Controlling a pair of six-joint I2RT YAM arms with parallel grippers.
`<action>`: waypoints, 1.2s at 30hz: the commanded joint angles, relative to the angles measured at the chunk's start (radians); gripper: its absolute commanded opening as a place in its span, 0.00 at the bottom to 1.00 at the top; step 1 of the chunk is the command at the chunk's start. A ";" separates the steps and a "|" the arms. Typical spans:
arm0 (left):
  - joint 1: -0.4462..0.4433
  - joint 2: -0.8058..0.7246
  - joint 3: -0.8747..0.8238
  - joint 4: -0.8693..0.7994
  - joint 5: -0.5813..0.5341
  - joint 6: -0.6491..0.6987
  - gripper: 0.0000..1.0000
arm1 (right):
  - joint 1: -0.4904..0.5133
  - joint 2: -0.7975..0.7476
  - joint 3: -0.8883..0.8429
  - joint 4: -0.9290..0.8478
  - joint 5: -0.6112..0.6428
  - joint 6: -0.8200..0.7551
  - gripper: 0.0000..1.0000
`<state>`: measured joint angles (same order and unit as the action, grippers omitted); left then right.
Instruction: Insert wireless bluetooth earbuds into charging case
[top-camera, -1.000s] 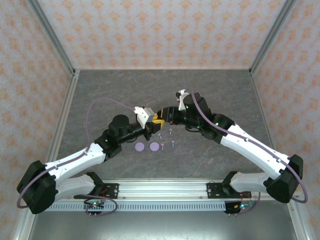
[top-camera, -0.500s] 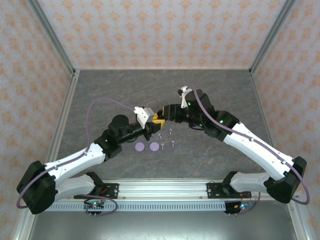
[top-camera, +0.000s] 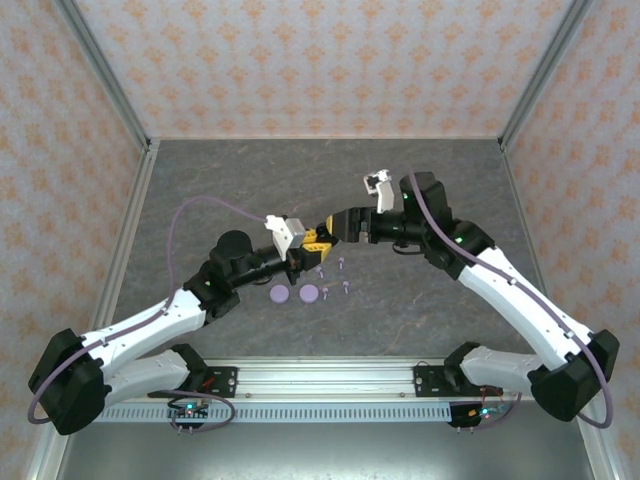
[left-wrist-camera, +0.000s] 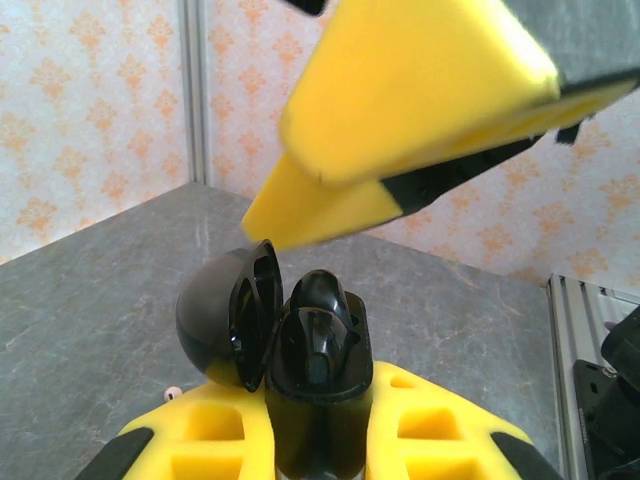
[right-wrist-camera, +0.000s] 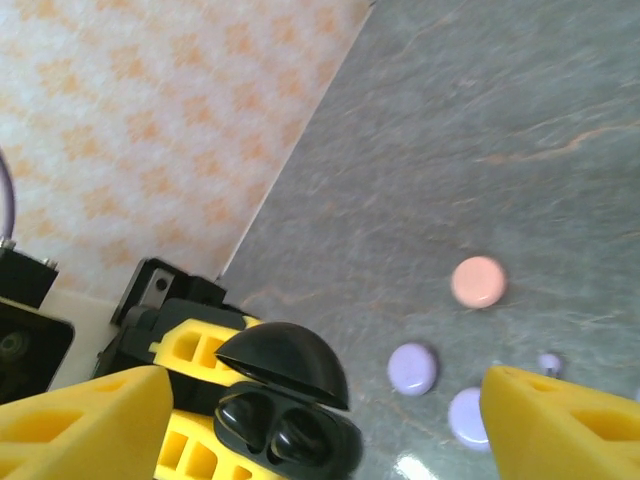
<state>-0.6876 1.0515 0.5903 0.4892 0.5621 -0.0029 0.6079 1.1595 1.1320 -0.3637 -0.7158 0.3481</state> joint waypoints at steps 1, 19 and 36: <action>-0.007 -0.022 0.037 0.031 0.042 -0.007 0.00 | 0.001 0.015 -0.009 0.137 -0.170 0.048 0.75; -0.007 0.001 0.046 0.002 0.024 0.001 0.00 | 0.016 0.030 0.043 0.129 -0.230 0.011 0.58; -0.007 0.002 0.054 -0.029 -0.012 -0.003 0.00 | 0.016 -0.080 0.029 -0.003 -0.023 -0.083 0.59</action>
<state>-0.6876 1.0546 0.6128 0.4721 0.5808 -0.0029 0.6212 1.0889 1.1294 -0.2867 -0.8398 0.3130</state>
